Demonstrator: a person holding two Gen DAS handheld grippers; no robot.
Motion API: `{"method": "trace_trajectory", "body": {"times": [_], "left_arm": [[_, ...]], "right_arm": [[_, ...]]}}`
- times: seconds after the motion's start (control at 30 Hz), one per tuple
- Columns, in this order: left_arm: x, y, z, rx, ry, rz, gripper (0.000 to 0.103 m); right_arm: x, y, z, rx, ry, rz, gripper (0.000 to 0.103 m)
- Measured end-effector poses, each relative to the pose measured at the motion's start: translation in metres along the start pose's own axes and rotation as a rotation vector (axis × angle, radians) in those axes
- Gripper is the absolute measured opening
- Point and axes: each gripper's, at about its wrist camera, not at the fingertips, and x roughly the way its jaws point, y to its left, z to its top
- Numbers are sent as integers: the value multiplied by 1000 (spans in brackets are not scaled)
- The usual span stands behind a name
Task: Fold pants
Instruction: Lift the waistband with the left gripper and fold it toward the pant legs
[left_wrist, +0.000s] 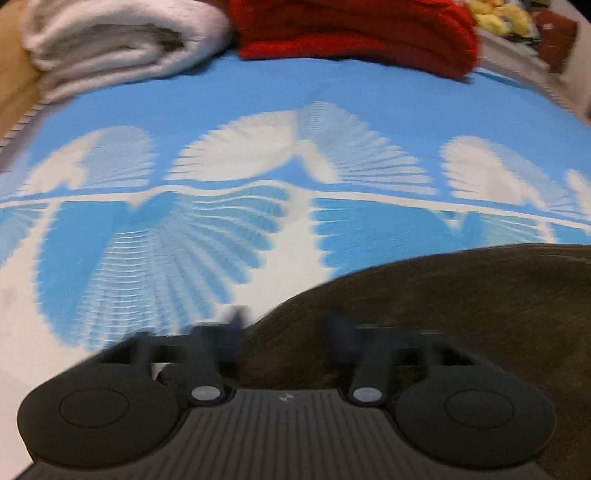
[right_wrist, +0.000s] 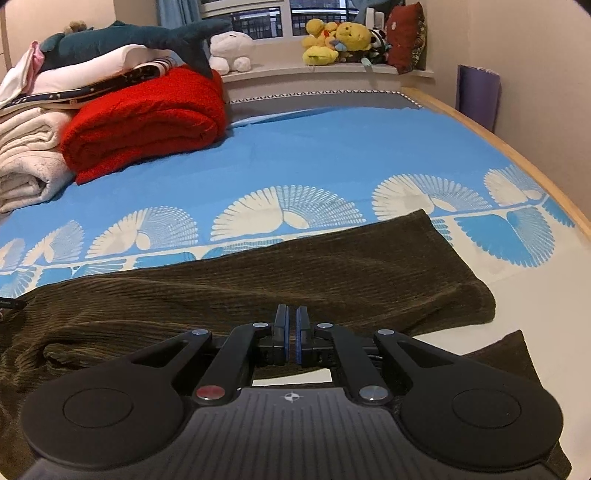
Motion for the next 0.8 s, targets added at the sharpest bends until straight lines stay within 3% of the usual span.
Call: {"method": "trace_trajectory", "body": {"times": [0.03,0.13,0.43,0.63,0.8], "left_arm": [[-2,-4,1,17,-1,0,15],[-10,-18,1,97,-10,42,8],[-87,-52,-14,206,-91,116,6],[-175,-81,-55,304,-109,55,5],[-226,-93,-117,344,-68,-20,3]], "right_arm": [[0,-1,0,0,1,-4,3],[0,-4,-1,-4,2,-15,3],[-15,-21,-9,44,-8,-56,3],[-31,-29,-18,91,-31,-84,3],[-46,-34,-27,144,-61,-70,3]]}}
